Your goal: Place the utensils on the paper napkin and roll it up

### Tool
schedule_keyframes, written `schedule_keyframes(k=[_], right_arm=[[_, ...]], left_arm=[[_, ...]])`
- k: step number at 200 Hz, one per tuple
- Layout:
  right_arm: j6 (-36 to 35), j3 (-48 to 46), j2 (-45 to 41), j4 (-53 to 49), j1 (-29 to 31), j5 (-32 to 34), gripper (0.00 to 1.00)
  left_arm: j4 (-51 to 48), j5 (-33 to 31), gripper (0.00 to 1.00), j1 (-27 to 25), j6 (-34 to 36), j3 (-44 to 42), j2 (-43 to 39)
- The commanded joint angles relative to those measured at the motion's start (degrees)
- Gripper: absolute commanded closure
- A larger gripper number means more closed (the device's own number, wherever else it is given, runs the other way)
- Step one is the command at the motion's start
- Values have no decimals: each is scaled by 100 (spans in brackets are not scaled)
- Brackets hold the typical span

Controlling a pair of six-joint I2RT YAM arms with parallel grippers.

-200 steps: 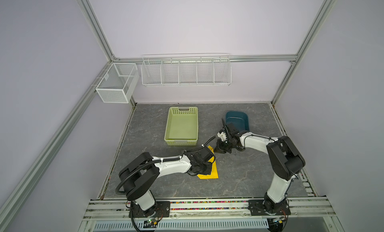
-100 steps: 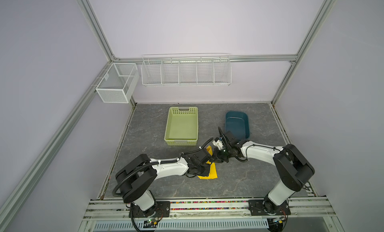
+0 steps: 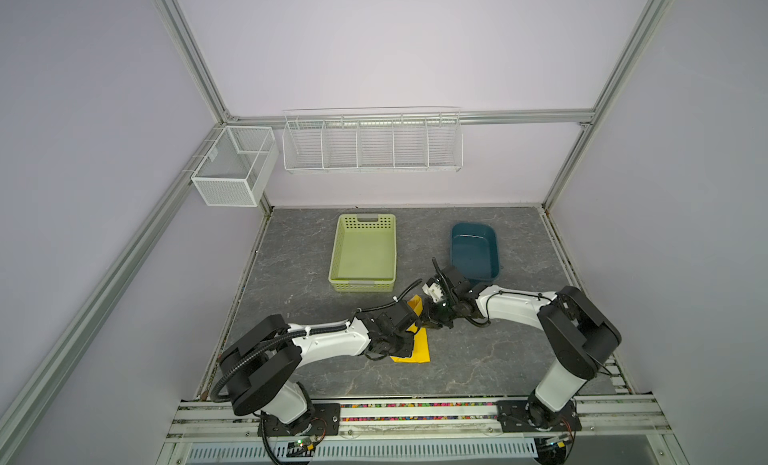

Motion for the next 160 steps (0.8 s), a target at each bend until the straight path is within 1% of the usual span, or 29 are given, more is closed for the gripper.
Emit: schedule_keyframes(k=[1, 35, 70, 112, 160], right_arm=[[-110, -150, -210, -336, 20, 237, 94], [-141, -247, -200, -376, 16, 300, 94], [-143, -239, -304, -354, 19, 267, 94], [-92, -228, -552, -303, 27, 118, 94], [-55, -331, -491, -111, 156, -425, 93]], left_arm=[[-226, -177, 88, -15, -120, -71, -247], [-169, -174, 87, -15, -188, -130, -294], [-24, -139, 87, -15, -299, -154, -116], [-106, -209, 88, -15, -439, -176, 131], [-149, -217, 89, -15, -439, -168, 183]])
